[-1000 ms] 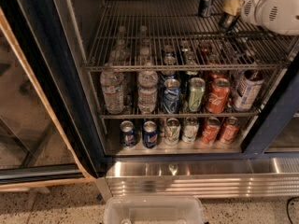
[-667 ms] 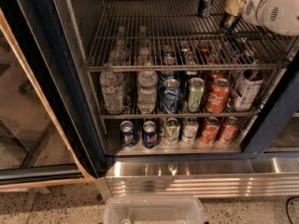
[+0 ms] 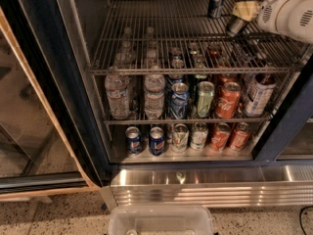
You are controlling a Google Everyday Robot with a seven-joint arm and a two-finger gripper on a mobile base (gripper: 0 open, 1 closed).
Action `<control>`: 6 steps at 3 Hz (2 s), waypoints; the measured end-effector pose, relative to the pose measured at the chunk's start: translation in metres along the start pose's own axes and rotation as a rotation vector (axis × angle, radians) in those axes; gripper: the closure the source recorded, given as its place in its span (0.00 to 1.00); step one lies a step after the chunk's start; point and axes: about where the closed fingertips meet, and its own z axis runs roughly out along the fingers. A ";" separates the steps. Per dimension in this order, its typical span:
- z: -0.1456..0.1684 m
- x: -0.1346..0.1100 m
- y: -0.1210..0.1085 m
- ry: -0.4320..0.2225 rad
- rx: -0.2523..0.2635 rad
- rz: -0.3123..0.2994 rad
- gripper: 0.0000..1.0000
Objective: Pick redbull can from top shelf of fridge
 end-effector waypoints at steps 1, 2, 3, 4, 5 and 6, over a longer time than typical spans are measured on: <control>-0.029 0.005 0.019 -0.011 -0.062 0.006 1.00; -0.053 0.008 0.035 -0.006 -0.095 -0.019 1.00; -0.079 0.006 0.052 0.005 -0.118 -0.053 1.00; -0.103 -0.001 0.067 -0.011 -0.131 -0.089 1.00; -0.118 -0.006 0.076 -0.025 -0.155 -0.100 1.00; -0.133 -0.008 0.084 -0.039 -0.197 -0.098 1.00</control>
Offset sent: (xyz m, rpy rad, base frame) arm -0.1011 0.0312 0.0155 0.0487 -0.0178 0.1614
